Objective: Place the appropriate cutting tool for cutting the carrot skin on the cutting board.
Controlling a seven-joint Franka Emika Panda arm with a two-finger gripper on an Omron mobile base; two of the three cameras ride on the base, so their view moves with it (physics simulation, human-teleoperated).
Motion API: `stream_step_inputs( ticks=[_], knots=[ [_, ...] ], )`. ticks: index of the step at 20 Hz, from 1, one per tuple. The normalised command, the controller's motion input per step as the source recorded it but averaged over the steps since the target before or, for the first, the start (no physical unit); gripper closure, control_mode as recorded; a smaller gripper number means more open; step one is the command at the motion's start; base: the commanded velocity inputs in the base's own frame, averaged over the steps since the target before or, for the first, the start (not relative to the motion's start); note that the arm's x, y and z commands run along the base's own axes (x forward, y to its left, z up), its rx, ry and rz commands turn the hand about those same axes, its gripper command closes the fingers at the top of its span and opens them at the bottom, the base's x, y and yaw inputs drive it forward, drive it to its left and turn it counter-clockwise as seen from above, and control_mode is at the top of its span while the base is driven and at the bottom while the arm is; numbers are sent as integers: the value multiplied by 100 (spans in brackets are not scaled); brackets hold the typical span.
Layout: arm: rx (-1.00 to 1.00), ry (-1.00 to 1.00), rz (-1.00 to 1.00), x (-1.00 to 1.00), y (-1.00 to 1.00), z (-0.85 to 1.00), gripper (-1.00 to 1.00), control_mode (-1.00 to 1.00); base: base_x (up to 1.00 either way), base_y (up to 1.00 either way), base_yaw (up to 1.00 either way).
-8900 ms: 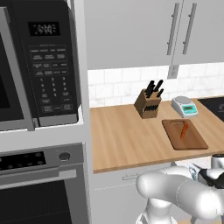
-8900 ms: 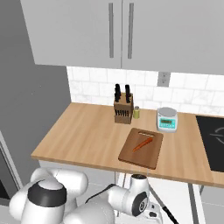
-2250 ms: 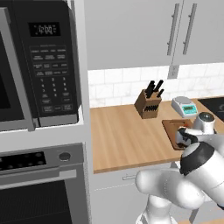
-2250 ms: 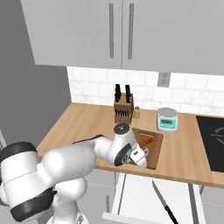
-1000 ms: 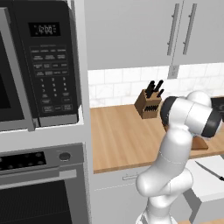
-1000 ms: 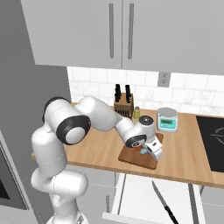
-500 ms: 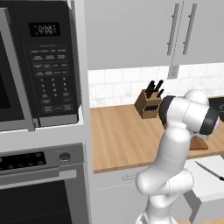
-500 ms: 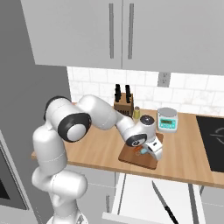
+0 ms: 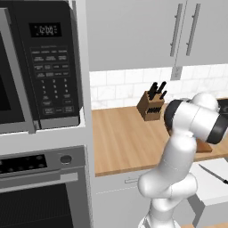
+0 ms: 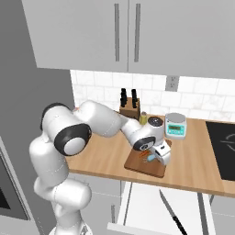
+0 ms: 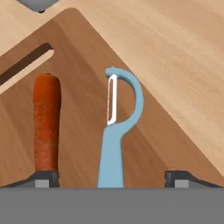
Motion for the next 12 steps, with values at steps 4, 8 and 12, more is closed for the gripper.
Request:
stream_step_inputs(
  ticks=[4, 8, 12],
  knots=[
    [1, 0, 0, -74, 7, 72, -100, -100, 0, 0, 0],
    [0, 0, 0, -97, 48, 68, -100, -100, 0, 0, 0],
    [0, 0, 0, -100, 98, 39, -100, -100, 0, 0, 0]
  ],
)
